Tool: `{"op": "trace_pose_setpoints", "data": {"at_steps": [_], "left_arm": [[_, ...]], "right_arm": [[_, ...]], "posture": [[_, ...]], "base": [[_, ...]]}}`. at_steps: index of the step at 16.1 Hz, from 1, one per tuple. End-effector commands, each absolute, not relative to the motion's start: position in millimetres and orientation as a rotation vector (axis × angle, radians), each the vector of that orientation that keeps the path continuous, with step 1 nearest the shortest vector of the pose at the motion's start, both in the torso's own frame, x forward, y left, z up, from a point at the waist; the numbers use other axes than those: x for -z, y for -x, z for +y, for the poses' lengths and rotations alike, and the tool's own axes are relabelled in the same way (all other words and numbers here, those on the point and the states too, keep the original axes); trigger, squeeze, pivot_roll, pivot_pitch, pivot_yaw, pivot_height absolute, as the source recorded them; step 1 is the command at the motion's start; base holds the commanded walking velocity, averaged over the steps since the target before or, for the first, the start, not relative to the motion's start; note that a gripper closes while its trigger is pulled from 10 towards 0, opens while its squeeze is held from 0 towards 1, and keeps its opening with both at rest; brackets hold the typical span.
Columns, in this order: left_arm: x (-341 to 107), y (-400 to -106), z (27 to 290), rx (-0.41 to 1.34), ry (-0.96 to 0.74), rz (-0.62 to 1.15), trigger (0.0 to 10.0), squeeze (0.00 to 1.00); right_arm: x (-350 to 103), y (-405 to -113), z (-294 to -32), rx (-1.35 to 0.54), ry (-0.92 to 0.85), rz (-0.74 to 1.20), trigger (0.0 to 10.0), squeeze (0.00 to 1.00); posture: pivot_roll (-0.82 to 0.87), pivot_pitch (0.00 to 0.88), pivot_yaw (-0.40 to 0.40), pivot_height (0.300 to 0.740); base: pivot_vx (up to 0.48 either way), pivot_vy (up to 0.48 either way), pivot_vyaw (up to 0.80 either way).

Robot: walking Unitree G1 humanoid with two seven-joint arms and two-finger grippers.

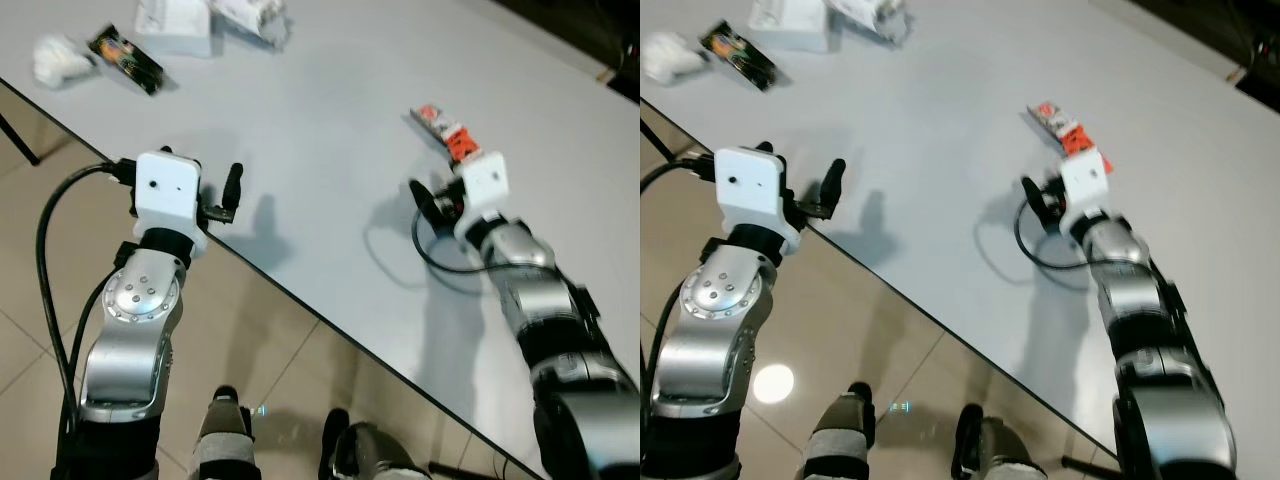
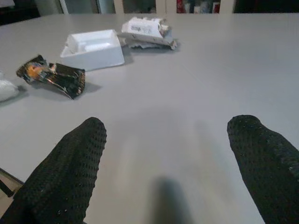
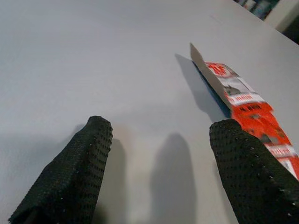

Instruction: Picking trash to rubbish bin

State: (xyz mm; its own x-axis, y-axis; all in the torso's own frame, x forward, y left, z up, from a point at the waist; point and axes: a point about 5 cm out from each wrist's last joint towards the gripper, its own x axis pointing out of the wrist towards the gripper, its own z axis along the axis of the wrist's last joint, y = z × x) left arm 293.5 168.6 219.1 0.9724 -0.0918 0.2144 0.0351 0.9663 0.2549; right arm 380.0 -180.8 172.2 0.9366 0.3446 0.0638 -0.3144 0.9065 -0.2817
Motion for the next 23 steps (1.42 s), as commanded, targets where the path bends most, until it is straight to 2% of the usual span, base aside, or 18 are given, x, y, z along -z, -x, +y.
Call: {"op": "trace_pose_setpoints", "data": {"at_steps": [1, 6, 12, 17, 21, 23], "left_arm": [[-217, -288, 165, 0.078, -0.258, -0.215, 10.0, 0.0], [-217, -283, 167, 0.074, -0.263, -0.195, 10.0, 0.0], [-218, -279, 169, 0.074, -0.272, -0.179, 10.0, 0.0], [-219, -274, 172, 0.071, -0.285, -0.163, 10.0, 0.0], [-221, -271, 177, 0.073, -0.3, -0.146, 10.0, 0.0], [-221, -271, 178, 0.078, -0.307, -0.135, 10.0, 0.0]], "right_arm": [[-166, -379, -193, -0.329, 0.314, -0.085, 10.0, 0.0], [-166, -382, -200, -0.314, 0.376, -0.082, 10.0, 0.0], [-178, -383, -242, -0.158, 0.422, -0.047, 10.0, 0.0], [-177, -381, -260, -0.107, 0.422, 0.014, 10.0, 0.0], [-165, -378, -265, -0.116, 0.327, 0.097, 10.0, 0.0], [-159, -377, -267, -0.131, 0.201, 0.147, 10.0, 0.0]], "posture": [[0.51, 0.38, -0.173, 0.74], [0.51, 0.395, -0.17, 0.74], [0.53, 0.413, -0.167, 0.74], [0.55, 0.433, -0.156, 0.74], [0.57, 0.451, -0.139, 0.74], [0.57, 0.458, -0.133, 0.74]], "base": [[0.0, 0.0, 0.0], [0.0, 0.0, 0.0], [0.0, 0.0, 0.0], [0.0, 0.0, 0.0], [0.0, 0.0, 0.0], [0.0, 0.0, 0.0]]}}
